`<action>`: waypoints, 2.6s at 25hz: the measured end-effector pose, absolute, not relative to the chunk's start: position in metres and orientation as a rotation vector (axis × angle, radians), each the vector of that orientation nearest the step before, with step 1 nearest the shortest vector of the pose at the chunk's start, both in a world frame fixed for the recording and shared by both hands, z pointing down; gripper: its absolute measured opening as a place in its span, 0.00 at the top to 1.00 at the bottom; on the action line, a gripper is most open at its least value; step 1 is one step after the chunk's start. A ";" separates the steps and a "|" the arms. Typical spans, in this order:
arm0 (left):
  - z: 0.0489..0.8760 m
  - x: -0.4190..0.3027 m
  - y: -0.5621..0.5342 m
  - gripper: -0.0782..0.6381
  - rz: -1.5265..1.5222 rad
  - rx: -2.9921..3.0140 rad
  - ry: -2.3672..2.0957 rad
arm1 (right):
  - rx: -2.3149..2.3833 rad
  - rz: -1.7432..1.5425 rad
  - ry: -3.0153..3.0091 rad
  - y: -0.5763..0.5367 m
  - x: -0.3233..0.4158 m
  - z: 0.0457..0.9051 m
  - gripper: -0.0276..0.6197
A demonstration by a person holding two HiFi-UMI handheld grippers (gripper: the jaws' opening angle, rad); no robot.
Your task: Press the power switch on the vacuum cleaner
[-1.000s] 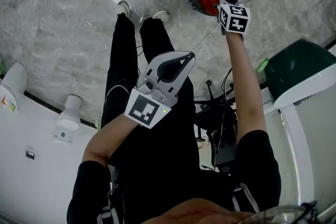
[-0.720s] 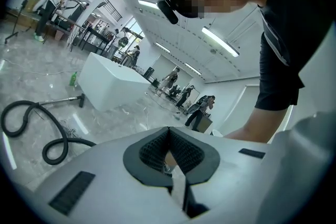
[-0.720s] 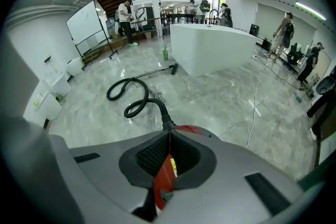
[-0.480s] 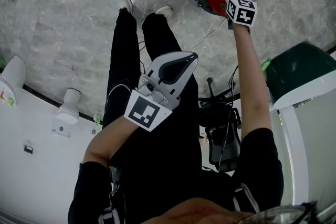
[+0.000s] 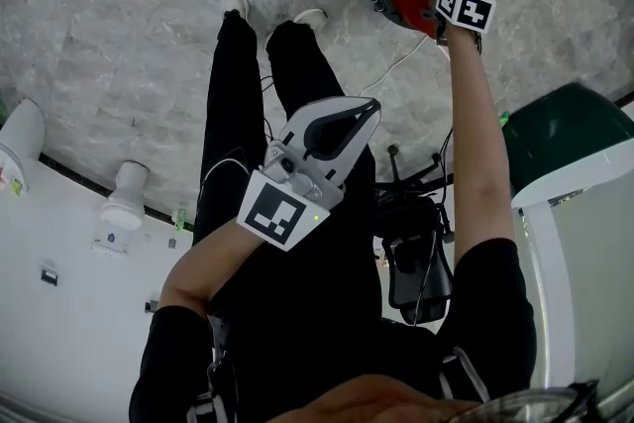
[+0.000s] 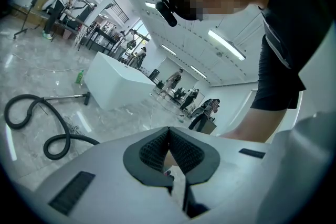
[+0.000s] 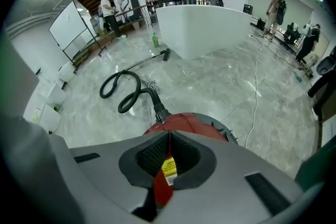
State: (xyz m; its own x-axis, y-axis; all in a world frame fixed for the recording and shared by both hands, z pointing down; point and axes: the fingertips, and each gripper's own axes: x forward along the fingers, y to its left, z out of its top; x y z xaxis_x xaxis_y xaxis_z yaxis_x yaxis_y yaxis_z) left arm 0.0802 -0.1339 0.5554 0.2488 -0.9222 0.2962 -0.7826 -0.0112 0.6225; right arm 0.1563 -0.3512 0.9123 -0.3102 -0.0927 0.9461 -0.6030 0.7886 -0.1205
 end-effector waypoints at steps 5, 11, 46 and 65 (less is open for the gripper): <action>0.560 0.080 -0.135 0.87 -0.249 1.808 -1.564 | 0.475 0.490 -1.764 -0.355 0.169 0.929 0.93; 0.563 0.082 -0.137 0.87 -0.256 1.790 -1.540 | 0.421 0.487 -1.759 -0.353 0.173 0.934 0.93; 0.558 0.101 -0.138 0.87 -0.239 1.836 -1.406 | 0.397 0.501 -1.767 -0.342 0.172 0.932 0.93; 0.541 0.070 -0.127 0.87 -0.221 1.906 -1.380 | 0.780 0.647 -2.152 -0.279 0.129 0.752 0.93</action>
